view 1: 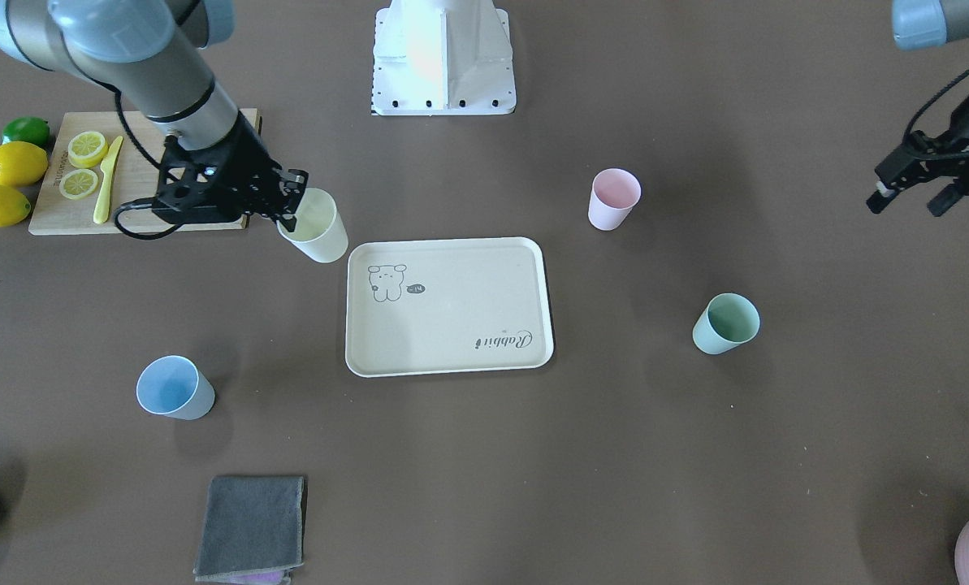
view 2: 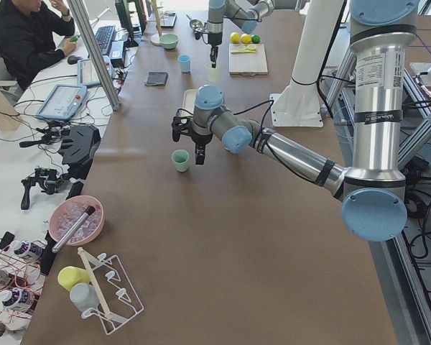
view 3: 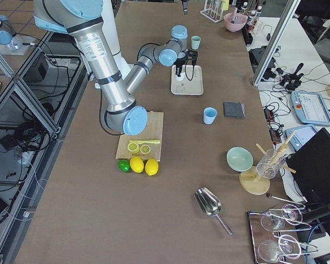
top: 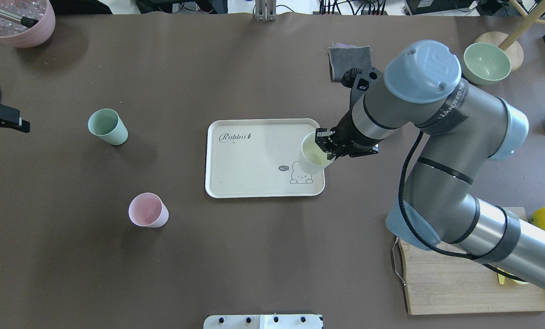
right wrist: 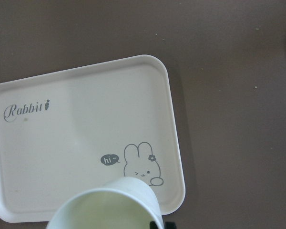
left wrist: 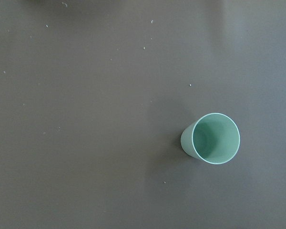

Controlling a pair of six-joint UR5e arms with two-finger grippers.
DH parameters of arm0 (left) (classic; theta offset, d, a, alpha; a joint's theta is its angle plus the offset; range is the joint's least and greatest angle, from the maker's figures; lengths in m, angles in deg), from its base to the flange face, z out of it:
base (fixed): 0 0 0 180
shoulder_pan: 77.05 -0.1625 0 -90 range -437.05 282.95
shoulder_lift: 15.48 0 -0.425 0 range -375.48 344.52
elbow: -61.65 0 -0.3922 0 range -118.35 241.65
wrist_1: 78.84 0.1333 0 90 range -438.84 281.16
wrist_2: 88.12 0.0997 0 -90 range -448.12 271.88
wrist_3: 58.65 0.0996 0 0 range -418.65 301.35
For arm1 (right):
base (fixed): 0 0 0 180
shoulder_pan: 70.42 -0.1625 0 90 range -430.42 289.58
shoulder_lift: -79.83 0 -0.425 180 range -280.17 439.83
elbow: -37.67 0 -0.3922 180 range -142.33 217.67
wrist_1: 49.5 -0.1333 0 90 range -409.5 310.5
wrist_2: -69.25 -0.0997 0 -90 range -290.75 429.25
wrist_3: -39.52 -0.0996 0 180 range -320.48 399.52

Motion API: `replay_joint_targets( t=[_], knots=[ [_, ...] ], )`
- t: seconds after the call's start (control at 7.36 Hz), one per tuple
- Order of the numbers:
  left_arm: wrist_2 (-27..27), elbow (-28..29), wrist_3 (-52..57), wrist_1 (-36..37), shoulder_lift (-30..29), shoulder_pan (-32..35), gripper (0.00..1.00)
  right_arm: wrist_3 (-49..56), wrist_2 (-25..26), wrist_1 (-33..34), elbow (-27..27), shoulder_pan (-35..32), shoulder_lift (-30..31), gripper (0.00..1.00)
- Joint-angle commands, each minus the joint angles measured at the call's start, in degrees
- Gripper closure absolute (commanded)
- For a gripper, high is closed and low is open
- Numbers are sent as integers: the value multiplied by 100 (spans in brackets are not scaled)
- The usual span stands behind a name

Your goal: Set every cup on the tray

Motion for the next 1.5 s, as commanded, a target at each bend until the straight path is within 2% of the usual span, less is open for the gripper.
replay_joint_targets(
  t=[0.0,0.27,0.41,0.82,1.09,1.36],
  knots=[
    [564,-252,-703,0,-22,-875,2,-69,245,34,-346,203,-315,100],
    [1040,-376,-1197,0,-75,-1518,2,-60,325,16,-486,256,-298,100],
    [1086,-385,-1234,8,-75,-1617,2,-60,387,-1,-591,317,-306,100],
    [1095,-411,-1234,26,-66,-1722,2,-34,598,-106,-934,494,-341,100],
    [1095,-446,-1269,26,-66,-1802,2,-51,598,-510,-1277,503,-403,100],
    [1148,-438,-1269,35,-66,-1855,2,-60,590,-520,-1322,503,-420,100]
  ],
)
